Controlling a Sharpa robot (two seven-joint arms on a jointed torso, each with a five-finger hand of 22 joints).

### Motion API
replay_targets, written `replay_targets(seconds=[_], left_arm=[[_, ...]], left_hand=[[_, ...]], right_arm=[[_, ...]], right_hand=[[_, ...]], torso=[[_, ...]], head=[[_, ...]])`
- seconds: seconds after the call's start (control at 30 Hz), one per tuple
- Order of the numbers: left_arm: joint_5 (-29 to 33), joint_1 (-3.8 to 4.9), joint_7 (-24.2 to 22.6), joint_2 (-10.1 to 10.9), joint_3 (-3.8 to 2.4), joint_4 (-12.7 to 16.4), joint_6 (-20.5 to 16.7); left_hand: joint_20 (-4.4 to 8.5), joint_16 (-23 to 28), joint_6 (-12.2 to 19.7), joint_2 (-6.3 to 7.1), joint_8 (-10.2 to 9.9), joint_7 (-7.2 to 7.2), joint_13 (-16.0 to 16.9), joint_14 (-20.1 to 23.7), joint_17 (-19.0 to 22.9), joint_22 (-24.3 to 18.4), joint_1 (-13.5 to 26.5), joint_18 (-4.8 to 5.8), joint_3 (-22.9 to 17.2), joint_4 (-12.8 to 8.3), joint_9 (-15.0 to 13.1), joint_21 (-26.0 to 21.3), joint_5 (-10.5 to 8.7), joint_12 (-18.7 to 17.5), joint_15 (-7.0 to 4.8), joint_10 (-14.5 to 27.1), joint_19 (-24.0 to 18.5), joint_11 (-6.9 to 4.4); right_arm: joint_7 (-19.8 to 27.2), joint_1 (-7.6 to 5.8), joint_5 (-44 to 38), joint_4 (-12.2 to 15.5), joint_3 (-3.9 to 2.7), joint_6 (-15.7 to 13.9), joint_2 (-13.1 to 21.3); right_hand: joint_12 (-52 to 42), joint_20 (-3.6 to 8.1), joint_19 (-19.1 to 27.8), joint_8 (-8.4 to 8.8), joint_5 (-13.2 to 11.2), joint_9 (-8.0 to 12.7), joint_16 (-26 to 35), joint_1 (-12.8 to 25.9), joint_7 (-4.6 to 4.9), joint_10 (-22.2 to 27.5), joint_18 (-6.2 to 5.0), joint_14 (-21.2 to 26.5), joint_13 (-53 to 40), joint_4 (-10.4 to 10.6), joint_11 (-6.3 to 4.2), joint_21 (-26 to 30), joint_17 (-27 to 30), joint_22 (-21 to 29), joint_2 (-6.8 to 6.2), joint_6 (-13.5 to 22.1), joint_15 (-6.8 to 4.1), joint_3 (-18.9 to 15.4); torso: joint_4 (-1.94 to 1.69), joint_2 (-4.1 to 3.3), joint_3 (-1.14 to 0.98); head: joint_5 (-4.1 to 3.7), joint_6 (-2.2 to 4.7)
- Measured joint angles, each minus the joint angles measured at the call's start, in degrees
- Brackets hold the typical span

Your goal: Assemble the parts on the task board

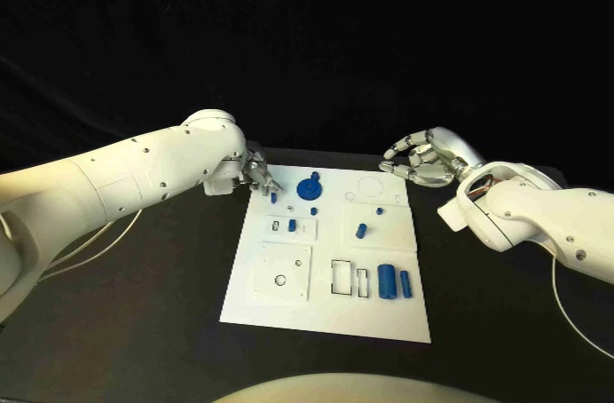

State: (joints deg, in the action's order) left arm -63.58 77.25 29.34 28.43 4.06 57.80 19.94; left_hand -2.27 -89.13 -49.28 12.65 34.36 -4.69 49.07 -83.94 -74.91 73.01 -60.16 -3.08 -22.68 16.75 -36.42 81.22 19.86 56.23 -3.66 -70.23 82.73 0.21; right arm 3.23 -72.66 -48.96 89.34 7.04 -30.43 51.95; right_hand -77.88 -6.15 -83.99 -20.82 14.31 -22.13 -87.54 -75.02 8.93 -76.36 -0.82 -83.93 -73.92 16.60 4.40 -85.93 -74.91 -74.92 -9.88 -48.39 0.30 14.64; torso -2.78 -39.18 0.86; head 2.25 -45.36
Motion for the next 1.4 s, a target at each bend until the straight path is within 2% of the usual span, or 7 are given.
replay_targets(seconds=[0.33,0.57,0.83,0.9,1.0,1.17,1.4], left_arm=[[0.63,-0.21,-0.07,-0.56,0.2,-0.51,0.43],[0.88,-0.28,-0.1,-0.61,0.25,-0.88,0.47],[1.61,-0.29,-0.18,-0.57,0.25,-0.9,0.21],[2.08,-0.3,-0.19,-0.56,0.25,-0.9,0.0],[3.06,-0.3,-0.25,-0.52,0.25,-0.92,-0.49],[4.56,-0.3,-0.4,-0.5,0.24,-1.06,-1.04],[6.33,-0.3,-0.61,-0.21,0.24,-1.12,-1.55]], left_hand=[[0.0,0.0,-0.52,-0.77,-0.34,0.1,0.12,0.0,0.0,0.3,-0.32,0.0,0.0,0.0,0.25,0.28,0.0,0.23,0.0,-0.44,-0.01,0.01],[0.01,0.0,-1.24,-2.47,-0.63,0.4,0.09,0.0,0.0,0.36,-2.02,0.0,0.0,0.0,0.46,0.28,0.0,0.29,0.0,-0.44,-0.01,0.01],[0.01,0.0,-1.74,-5.05,-1.0,0.9,-0.44,0.0,0.0,0.43,-8.26,0.0,-2.55,-1.54,0.52,0.28,0.0,0.29,0.0,-0.63,-0.01,-0.23],[0.01,0.0,-1.74,-5.58,-1.1,0.9,-0.77,0.0,0.0,0.43,-10.65,0.0,-3.96,-2.83,0.45,0.28,-0.04,0.29,0.0,-0.32,-0.01,-0.53],[0.22,0.0,-1.48,-5.69,-0.94,0.63,-0.81,-0.11,0.0,0.53,-12.9,0.0,-6.39,-4.58,0.1,0.28,-0.29,0.29,-0.11,-0.43,0.2,-0.63],[0.22,-0.23,-1.22,-5.68,-0.07,0.37,-1.31,-0.11,0.0,0.74,-14.95,0.0,-7.01,-3.96,0.09,0.28,-0.51,0.29,-0.11,-0.46,0.2,-0.63],[0.22,-0.23,-1.12,-5.43,0.28,0.27,-1.48,-0.11,0.0,0.88,-15.55,0.0,-7.64,-3.33,0.09,0.46,-0.61,0.05,-0.11,-0.66,0.2,-0.41]], right_arm=[[0.0,0.03,-0.02,-0.03,0.0,0.0,-0.09],[0.0,0.04,-0.03,-0.01,0.0,0.0,-0.08],[0.0,0.04,-0.04,0.01,0.0,0.0,-0.05],[0.0,0.04,-0.05,0.02,0.0,0.0,-0.04],[0.0,0.04,-0.06,0.03,0.0,0.0,-0.02],[0.0,0.04,-0.07,0.04,0.0,0.01,0.02],[0.0,0.05,-0.09,0.07,0.0,0.0,0.05]], right_hand=[[0.0,0.0,0.0,0.0,0.0,0.0,0.0,0.0,0.0,-0.21,0.0,0.0,0.0,0.0,-0.21,0.0,0.0,0.01,0.0,0.0,0.0,0.0],[0.0,0.0,0.0,0.0,0.0,0.0,0.0,0.0,0.0,-0.21,0.0,0.0,0.0,0.0,-0.21,0.0,0.0,0.01,0.0,0.0,0.0,0.0],[0.0,0.0,0.0,0.0,0.0,0.0,0.0,0.0,0.0,-0.21,0.0,0.0,0.0,0.0,-0.21,0.0,0.0,0.01,0.0,0.0,0.0,0.0],[0.0,0.0,0.0,0.0,0.0,0.0,0.0,0.0,0.0,-0.21,0.0,0.0,-0.06,0.0,-0.21,0.0,0.0,0.02,0.0,0.0,0.0,0.0],[0.0,0.0,0.0,0.0,0.0,0.0,0.0,0.0,0.0,-0.21,0.0,0.0,-0.08,0.0,-0.21,0.0,0.0,0.02,0.0,0.0,0.0,0.0],[0.0,0.0,0.0,0.0,0.0,0.0,0.0,0.0,0.0,-0.21,0.0,0.0,-0.13,0.0,-0.21,0.0,0.01,-0.03,0.0,0.0,0.0,0.0],[0.0,0.0,0.0,0.0,0.0,0.0,0.0,0.0,0.0,-0.21,0.0,0.0,-0.13,0.0,-0.21,0.0,0.0,-0.03,0.0,0.0,0.0,0.0]], torso=[[0.01,-0.04,0.04],[0.01,-0.05,0.02],[0.03,-0.03,-0.02],[0.03,-0.02,-0.03],[0.04,-0.02,-0.03],[0.05,-0.02,-0.07],[0.01,0.04,-0.06]], head=[[-0.1,-0.14],[-0.15,-0.26],[-0.22,-0.41],[-0.23,-0.46],[-0.26,-0.48],[-0.29,-0.58],[-0.1,-0.61]])
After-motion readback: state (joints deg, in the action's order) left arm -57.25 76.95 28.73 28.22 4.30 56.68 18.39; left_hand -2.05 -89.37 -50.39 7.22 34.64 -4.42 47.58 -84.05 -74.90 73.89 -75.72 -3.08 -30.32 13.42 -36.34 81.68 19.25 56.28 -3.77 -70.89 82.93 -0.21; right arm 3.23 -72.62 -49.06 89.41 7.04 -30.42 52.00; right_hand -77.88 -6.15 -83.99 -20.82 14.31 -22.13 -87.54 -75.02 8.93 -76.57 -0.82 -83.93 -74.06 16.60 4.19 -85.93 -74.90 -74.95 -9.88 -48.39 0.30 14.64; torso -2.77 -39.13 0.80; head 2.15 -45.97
